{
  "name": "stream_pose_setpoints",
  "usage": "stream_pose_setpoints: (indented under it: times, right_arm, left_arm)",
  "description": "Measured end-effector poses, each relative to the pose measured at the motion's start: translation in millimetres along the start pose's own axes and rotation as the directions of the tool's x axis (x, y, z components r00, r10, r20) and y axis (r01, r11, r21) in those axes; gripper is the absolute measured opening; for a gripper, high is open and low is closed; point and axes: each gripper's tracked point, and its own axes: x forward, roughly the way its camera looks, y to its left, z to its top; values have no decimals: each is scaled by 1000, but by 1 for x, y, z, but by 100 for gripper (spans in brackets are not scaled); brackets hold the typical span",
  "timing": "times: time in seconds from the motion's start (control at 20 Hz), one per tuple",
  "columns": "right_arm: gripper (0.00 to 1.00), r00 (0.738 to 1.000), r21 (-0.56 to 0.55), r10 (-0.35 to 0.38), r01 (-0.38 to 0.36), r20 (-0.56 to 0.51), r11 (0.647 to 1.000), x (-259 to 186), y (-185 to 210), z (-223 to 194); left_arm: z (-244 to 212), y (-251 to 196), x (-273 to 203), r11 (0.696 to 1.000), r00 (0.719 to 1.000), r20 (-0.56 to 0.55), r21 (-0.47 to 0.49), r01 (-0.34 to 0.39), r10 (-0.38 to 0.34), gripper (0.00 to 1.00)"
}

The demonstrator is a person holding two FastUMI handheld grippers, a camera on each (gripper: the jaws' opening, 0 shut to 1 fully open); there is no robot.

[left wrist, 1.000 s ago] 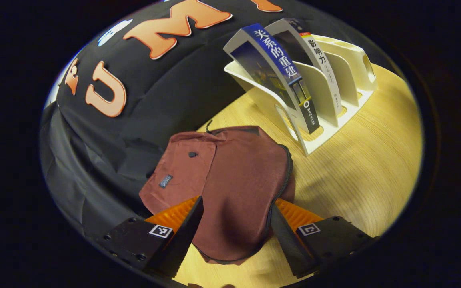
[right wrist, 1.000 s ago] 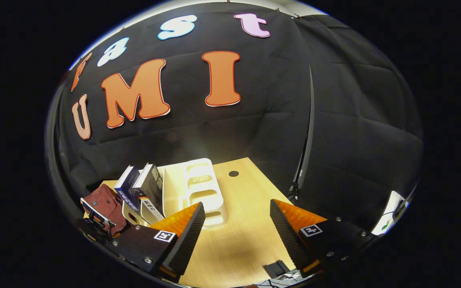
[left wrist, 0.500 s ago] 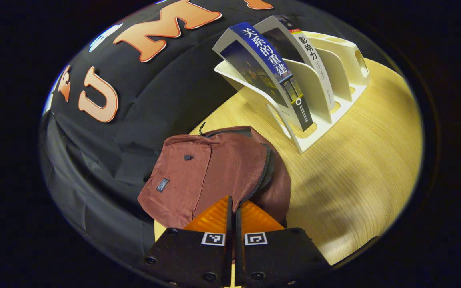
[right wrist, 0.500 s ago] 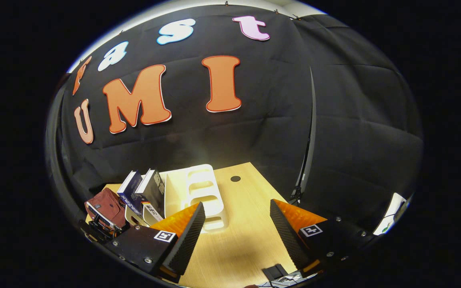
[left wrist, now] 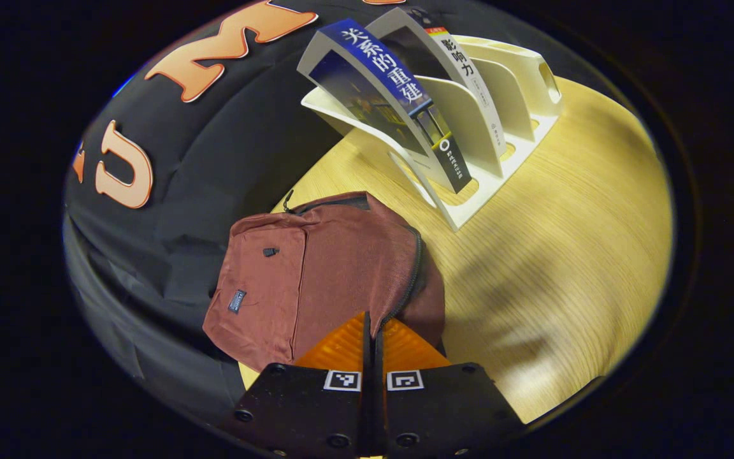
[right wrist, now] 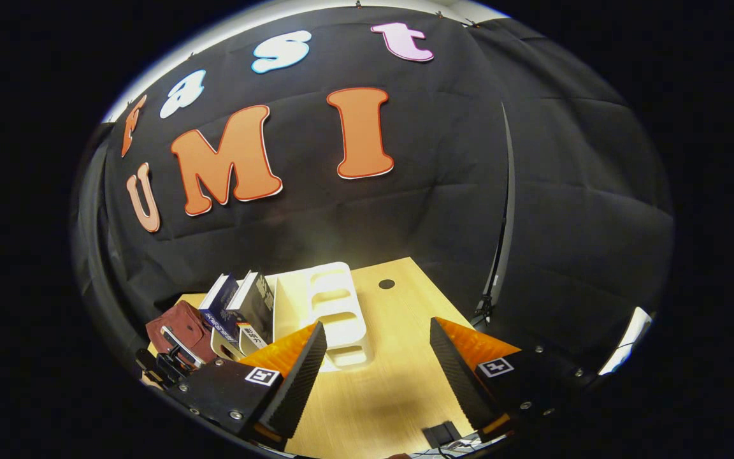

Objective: Open the schoolbag, grab two books from the bookshelf and put them into the schoolbag.

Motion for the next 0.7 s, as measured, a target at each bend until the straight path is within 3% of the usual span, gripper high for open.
stream_pose_setpoints:
  times: [0.25, 0.35, 0.55, 0.7]
  right_arm:
    - [100, 997, 20, -74, 73, 38, 997, -12, 35, -1]
    - [97, 994, 6, -89, 89, 57, 996, -20, 58, -3]
    - [100, 995, 26, -65, 63, 73, 998, -37, 118, -7]
    - [97, 996, -7, -61, 62, 69, 998, -45, 150, -13]
  left_arm:
    - [20, 48, -40, 988, 989, 50, -50, 145, -143, 1]
    - [23, 80, -53, 982, 981, 74, -43, 185, -182, 0]
    - [34, 141, -70, 970, 965, 147, -71, 231, -219, 1]
    - [44, 184, -71, 974, 961, 187, -62, 217, -202, 1]
